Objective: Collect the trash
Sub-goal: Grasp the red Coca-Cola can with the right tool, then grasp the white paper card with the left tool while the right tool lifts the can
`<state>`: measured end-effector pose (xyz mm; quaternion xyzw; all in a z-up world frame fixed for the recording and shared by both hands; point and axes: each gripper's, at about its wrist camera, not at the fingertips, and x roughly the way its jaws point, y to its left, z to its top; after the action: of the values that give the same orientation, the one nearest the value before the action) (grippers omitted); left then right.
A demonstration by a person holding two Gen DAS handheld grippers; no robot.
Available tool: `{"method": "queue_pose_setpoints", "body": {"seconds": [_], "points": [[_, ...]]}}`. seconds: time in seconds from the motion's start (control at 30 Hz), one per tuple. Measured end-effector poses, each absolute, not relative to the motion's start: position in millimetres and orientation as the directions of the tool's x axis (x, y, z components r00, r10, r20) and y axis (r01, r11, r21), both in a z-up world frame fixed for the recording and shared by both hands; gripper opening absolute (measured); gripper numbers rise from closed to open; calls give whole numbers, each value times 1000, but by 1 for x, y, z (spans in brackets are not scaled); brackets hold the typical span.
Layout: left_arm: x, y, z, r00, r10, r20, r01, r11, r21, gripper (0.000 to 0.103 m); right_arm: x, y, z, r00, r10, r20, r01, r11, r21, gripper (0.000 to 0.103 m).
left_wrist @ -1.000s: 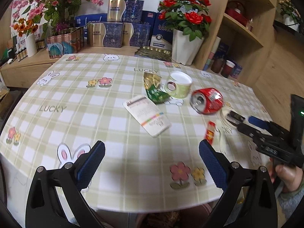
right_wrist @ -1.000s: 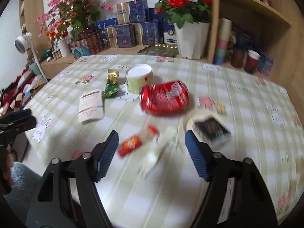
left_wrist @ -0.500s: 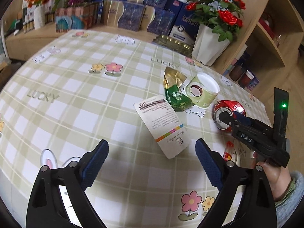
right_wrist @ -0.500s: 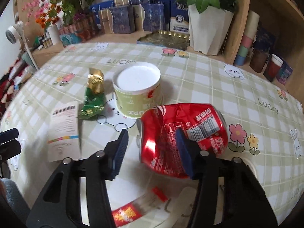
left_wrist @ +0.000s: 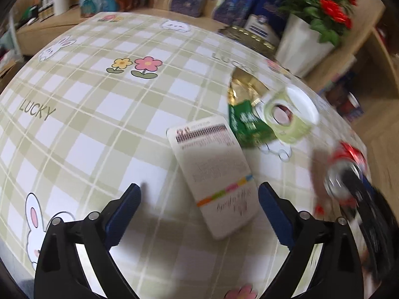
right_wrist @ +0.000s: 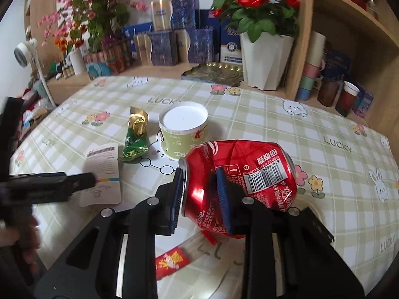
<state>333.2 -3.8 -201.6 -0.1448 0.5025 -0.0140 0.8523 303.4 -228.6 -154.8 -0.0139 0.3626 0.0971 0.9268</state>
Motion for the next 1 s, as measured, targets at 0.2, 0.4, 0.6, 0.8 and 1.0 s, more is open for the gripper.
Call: {"method": "queue_pose_setpoints", "body": {"seconds": [0.2, 0.4, 0.6, 0.8, 1.0], "points": [[357, -26, -206, 475, -57, -878, -174, 972, -157, 96, 289, -239, -145, 731, 191, -655, -190, 979, 74, 30], [371, -45, -214, 462, 97, -882, -192, 981, 7, 97, 277, -248, -131, 755, 203, -623, -193, 978, 84, 30], [370, -43, -214, 477, 99, -874, -178, 984, 14, 97, 267, -257, -127, 758, 229, -611, -182, 973, 139, 30], [360, -36, -209, 493, 38, -869, -97, 995, -12, 72, 252, -261, -124, 760, 242, -603, -169, 970, 177, 30], [341, -12, -202, 480, -89, -873, -42, 991, -124, 64, 230, -258, -119, 769, 248, -589, -172, 968, 184, 30]]}}
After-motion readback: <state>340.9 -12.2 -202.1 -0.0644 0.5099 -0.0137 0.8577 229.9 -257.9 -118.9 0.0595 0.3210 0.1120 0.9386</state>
